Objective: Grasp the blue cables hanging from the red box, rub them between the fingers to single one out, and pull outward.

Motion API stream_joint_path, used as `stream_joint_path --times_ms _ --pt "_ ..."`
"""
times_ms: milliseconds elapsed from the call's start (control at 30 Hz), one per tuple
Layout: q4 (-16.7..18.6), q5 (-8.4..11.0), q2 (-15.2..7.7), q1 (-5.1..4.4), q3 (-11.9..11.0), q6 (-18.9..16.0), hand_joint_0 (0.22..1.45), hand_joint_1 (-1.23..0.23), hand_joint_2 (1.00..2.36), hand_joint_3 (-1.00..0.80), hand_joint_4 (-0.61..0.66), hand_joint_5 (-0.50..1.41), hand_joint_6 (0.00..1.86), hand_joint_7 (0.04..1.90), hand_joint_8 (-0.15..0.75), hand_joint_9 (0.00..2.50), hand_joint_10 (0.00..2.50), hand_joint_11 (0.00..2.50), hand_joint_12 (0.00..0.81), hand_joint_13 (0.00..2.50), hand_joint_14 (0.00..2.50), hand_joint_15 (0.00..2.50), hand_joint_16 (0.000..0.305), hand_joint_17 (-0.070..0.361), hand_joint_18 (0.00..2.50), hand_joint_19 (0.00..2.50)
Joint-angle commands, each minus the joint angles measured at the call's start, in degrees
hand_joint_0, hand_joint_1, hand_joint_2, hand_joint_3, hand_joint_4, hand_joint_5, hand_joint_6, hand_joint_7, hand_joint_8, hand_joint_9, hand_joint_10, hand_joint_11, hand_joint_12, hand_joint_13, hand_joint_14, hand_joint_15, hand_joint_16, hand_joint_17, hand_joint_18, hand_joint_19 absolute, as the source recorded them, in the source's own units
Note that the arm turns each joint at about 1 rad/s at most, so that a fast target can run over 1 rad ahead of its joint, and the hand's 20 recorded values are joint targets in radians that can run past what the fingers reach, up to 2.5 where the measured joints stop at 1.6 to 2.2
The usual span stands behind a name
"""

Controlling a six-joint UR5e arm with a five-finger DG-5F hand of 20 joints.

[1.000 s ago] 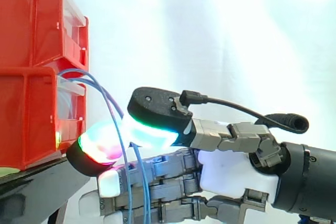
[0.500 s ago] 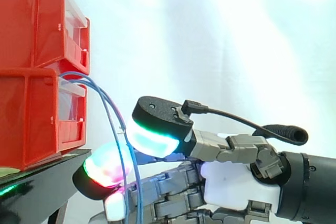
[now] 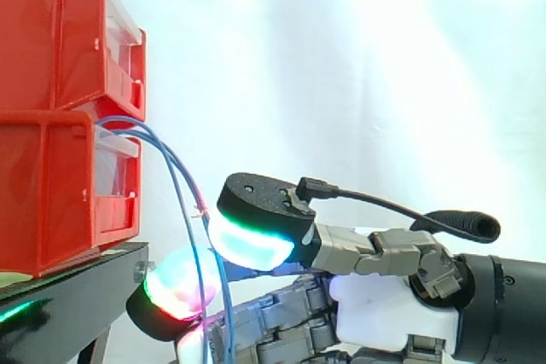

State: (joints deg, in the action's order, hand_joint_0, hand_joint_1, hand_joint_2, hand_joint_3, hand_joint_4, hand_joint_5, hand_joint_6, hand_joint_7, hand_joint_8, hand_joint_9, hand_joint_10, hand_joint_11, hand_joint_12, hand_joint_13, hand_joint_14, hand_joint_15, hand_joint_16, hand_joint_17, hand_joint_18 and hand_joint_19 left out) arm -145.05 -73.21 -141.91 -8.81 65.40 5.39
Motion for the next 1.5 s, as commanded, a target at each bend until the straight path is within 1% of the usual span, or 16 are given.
stream_joint_path --times_ms 0,133,200,300,433,467,700,767,1000,1133,1233,1467 --pt "-0.2 0.00 0.0 0.02 0.0 0.0 0.59 -0.60 1.01 -0.40 0.17 -0.10 0.61 1.17 0.288 0.83 0.02 0.55 0.374 0.66 0.01 0.39 0.045 0.102 0.51 0.45" --pt "-0.3 -0.35 0.5 0.10 0.0 0.1 0.59 -0.60 1.01 -0.40 0.17 -0.10 0.61 1.16 0.288 0.84 0.02 0.56 0.375 0.66 0.02 0.38 0.046 0.102 0.51 0.44" --pt "-0.7 -0.97 1.0 0.19 0.0 0.2 0.59 -0.60 1.01 -0.40 0.17 -0.10 0.61 1.16 0.288 0.84 0.02 0.56 0.374 0.66 0.01 0.38 0.046 0.103 0.51 0.44" --pt "-1.3 -1.32 1.3 0.37 0.0 0.8 0.59 -0.61 1.01 -0.39 0.16 -0.10 0.62 1.16 0.290 0.84 0.02 0.56 0.374 0.67 0.01 0.39 0.046 0.103 0.52 0.44" --pt "-1.5 -1.32 1.3 0.37 0.0 0.8 0.61 -0.63 1.01 -0.36 0.16 -0.11 0.66 1.10 0.290 0.84 0.02 0.55 0.374 0.68 0.01 0.38 0.046 0.103 0.53 0.44" --pt "-1.5 -1.32 1.3 0.37 0.0 0.8 0.61 -0.64 1.01 -0.35 0.15 -0.11 0.69 1.04 0.293 0.84 0.02 0.56 0.374 0.68 0.01 0.39 0.045 0.102 0.53 0.44" --pt "-1.5 -1.32 1.5 0.46 0.0 0.8 0.61 -0.66 1.01 -0.29 0.15 -0.13 0.77 0.99 0.294 0.84 0.02 0.58 0.375 0.68 0.01 0.39 0.046 0.102 0.54 0.45" --pt "-1.5 -1.32 1.5 0.46 0.0 0.8 0.61 -0.66 1.01 -0.28 0.15 -0.15 0.82 0.93 0.294 0.84 0.02 0.58 0.375 0.68 0.01 0.39 0.046 0.103 0.54 0.45" --pt "-1.6 -1.32 2.1 0.46 0.0 0.9 0.62 -0.72 1.01 -0.23 0.16 -0.17 0.88 0.87 0.306 0.83 0.02 0.61 0.384 0.69 0.01 0.40 0.048 0.107 0.57 0.44" --pt "-3.0 -1.32 2.4 0.46 0.0 1.5 0.62 -0.75 1.02 -0.20 0.13 -0.17 0.88 0.88 0.305 0.83 0.02 0.61 0.385 0.70 0.02 0.40 0.048 0.107 0.58 0.44" --pt "-4.9 -1.32 3.2 0.54 0.0 1.5 0.63 -0.76 1.02 -0.20 0.13 -0.17 0.89 0.86 0.303 0.83 0.02 0.60 0.383 0.70 0.02 0.40 0.048 0.108 0.59 0.44" --pt "-6.2 -1.32 3.7 0.54 0.0 1.8 0.64 -0.80 1.02 -0.20 0.11 -0.17 0.89 0.87 0.299 0.82 0.02 0.62 0.382 0.71 0.02 0.41 0.048 0.108 0.60 0.45"
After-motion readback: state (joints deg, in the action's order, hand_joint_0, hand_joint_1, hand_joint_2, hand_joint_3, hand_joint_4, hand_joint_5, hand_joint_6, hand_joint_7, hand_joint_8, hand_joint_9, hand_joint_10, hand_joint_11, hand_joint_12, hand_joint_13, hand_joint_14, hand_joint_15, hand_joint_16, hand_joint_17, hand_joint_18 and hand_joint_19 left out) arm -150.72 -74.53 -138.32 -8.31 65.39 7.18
